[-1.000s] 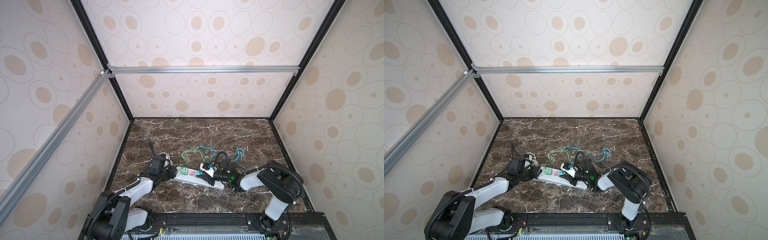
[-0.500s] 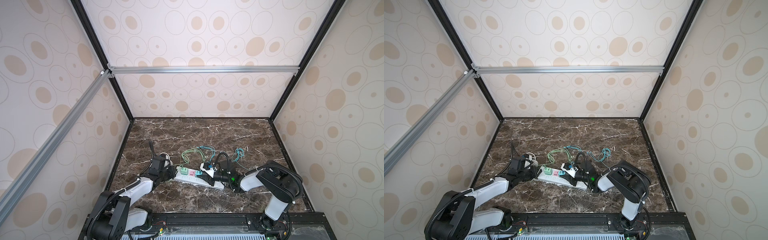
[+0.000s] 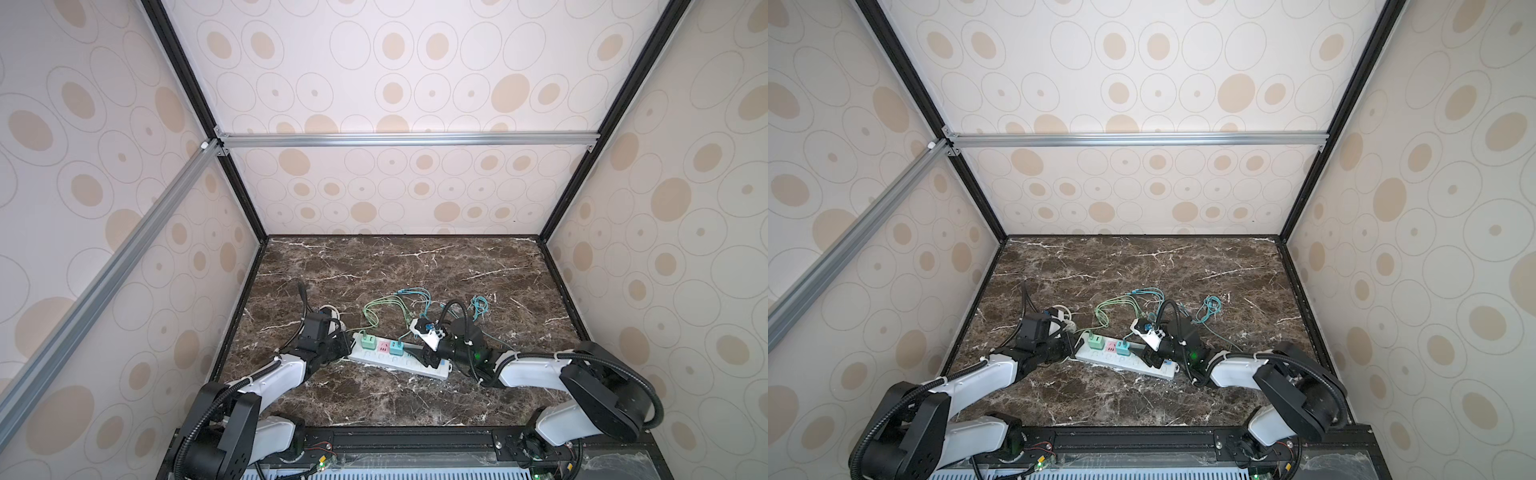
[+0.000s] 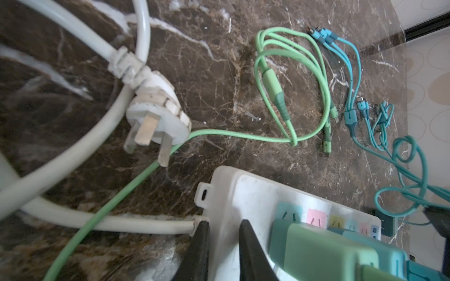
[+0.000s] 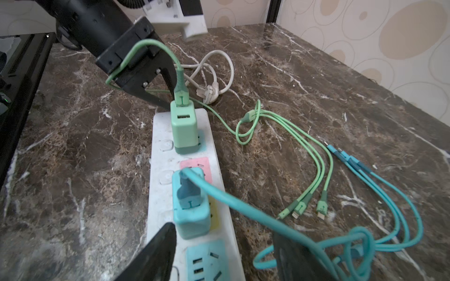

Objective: Insert plugs into power strip
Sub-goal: Insert the plug into the socket, then rotate the socket at the center of the table.

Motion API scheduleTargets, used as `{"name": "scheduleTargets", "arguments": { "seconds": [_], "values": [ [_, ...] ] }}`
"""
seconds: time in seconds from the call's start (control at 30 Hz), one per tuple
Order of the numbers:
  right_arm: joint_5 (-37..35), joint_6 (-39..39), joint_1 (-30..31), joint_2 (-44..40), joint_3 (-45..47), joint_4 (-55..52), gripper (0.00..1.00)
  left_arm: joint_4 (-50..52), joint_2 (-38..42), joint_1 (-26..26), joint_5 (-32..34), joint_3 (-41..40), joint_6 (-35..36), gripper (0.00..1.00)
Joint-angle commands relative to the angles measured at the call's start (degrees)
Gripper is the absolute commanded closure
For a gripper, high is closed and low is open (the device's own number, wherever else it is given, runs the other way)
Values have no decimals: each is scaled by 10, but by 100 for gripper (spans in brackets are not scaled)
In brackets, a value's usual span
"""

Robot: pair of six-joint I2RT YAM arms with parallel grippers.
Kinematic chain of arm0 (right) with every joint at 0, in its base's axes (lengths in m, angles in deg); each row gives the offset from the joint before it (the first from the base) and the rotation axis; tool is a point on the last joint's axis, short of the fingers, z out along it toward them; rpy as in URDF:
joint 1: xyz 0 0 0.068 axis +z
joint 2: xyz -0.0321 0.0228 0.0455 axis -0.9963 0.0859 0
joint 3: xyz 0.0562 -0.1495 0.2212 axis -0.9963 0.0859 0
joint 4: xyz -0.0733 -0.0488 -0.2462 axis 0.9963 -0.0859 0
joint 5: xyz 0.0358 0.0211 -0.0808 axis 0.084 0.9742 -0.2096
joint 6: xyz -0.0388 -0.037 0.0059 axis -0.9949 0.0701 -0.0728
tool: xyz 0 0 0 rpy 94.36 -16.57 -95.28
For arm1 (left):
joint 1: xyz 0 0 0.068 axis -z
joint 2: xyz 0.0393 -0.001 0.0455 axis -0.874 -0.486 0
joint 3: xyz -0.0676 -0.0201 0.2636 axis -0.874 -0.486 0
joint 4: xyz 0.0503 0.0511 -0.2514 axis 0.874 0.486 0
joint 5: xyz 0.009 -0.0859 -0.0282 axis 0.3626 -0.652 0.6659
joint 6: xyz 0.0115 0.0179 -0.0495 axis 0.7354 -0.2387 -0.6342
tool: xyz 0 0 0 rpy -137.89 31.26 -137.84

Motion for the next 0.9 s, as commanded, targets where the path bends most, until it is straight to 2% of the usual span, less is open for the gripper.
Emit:
{"name": "scheduleTargets", "arguments": {
  "seconds": [0.0,0.17,0.4,0.5,0.6,0.7,0.87],
  "values": [
    [-31,54,-1,-50,-7,-78,35,67,-10,0,23,-13,7,77],
    [-81,164,3,-114,-42,-259,42,70,-3,0,22,-7,8,77],
    [-143,302,6,-212,-25,-393,47,68,5,0,20,-10,7,77],
    [-146,318,6,-219,-44,-483,50,67,17,0,22,-16,5,77],
    [-98,328,9,-207,-58,-543,59,68,25,0,20,-20,5,77],
    [-68,346,32,-201,-52,-558,64,67,31,0,18,-20,5,77],
    [-79,355,74,-190,-62,-559,65,55,47,0,15,-30,-2,77]
  ]
}}
